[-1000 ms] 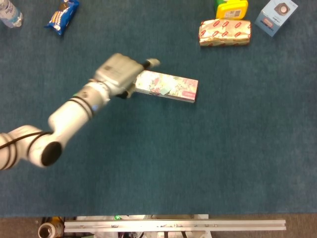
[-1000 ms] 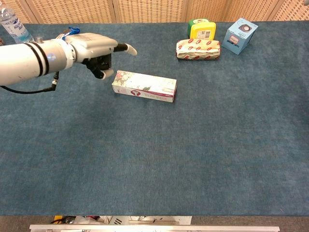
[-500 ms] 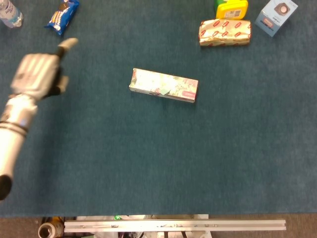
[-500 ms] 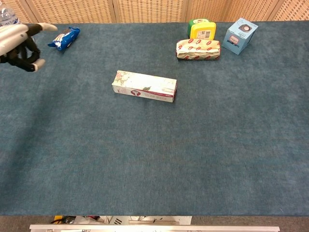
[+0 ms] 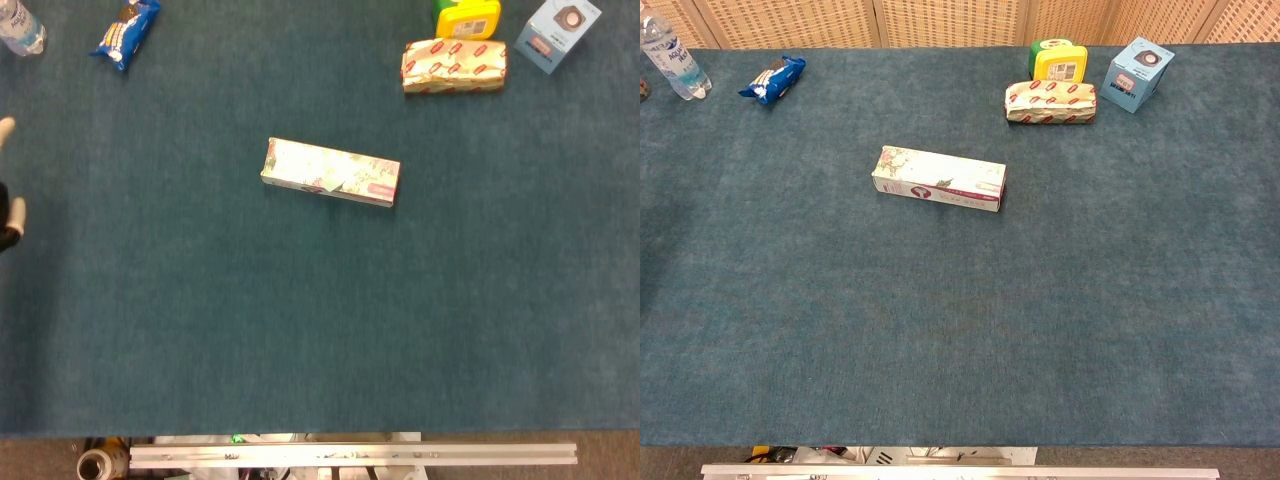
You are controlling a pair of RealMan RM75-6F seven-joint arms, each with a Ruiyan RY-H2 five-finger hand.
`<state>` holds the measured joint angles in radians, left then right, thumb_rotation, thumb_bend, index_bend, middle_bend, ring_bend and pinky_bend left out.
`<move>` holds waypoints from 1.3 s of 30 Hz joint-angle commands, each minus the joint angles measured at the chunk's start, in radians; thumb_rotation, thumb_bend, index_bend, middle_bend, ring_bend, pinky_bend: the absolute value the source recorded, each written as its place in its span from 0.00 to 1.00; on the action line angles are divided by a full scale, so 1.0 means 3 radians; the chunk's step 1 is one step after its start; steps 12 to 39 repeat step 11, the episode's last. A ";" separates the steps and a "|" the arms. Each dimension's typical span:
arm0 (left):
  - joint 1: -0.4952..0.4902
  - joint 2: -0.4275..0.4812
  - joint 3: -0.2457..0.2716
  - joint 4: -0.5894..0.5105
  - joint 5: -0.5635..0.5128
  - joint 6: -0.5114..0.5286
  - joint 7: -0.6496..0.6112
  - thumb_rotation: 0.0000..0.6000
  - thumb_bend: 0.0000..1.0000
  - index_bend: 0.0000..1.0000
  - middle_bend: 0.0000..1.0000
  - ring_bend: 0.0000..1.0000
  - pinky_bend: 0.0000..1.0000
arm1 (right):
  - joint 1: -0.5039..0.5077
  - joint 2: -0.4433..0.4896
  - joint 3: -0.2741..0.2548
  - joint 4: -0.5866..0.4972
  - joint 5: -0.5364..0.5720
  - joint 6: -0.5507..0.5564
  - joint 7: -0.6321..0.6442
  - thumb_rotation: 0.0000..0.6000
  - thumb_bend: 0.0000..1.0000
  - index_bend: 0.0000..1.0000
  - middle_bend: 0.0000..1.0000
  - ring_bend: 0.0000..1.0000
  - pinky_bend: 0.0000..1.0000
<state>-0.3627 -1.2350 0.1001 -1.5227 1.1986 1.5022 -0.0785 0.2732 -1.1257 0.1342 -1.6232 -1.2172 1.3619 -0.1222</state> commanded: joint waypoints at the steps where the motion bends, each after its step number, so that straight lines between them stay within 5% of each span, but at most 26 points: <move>1: 0.0118 -0.0008 -0.0003 0.0006 0.0166 0.0119 -0.0030 1.00 0.44 0.09 0.38 0.40 0.43 | -0.0055 -0.0013 -0.0032 -0.0029 -0.0090 0.0073 -0.0001 1.00 0.02 0.41 0.51 0.48 0.62; 11: 0.0226 0.0001 -0.0145 -0.0064 0.0434 0.0105 0.0038 1.00 0.44 0.09 0.38 0.40 0.42 | -0.0206 -0.0016 -0.0059 -0.0121 -0.0184 0.0227 -0.0034 1.00 0.01 0.41 0.51 0.48 0.62; 39: 0.0226 0.0001 -0.0145 -0.0064 0.0434 0.0105 0.0038 1.00 0.44 0.09 0.38 0.40 0.42 | -0.0206 -0.0016 -0.0059 -0.0121 -0.0184 0.0227 -0.0034 1.00 0.01 0.41 0.51 0.48 0.62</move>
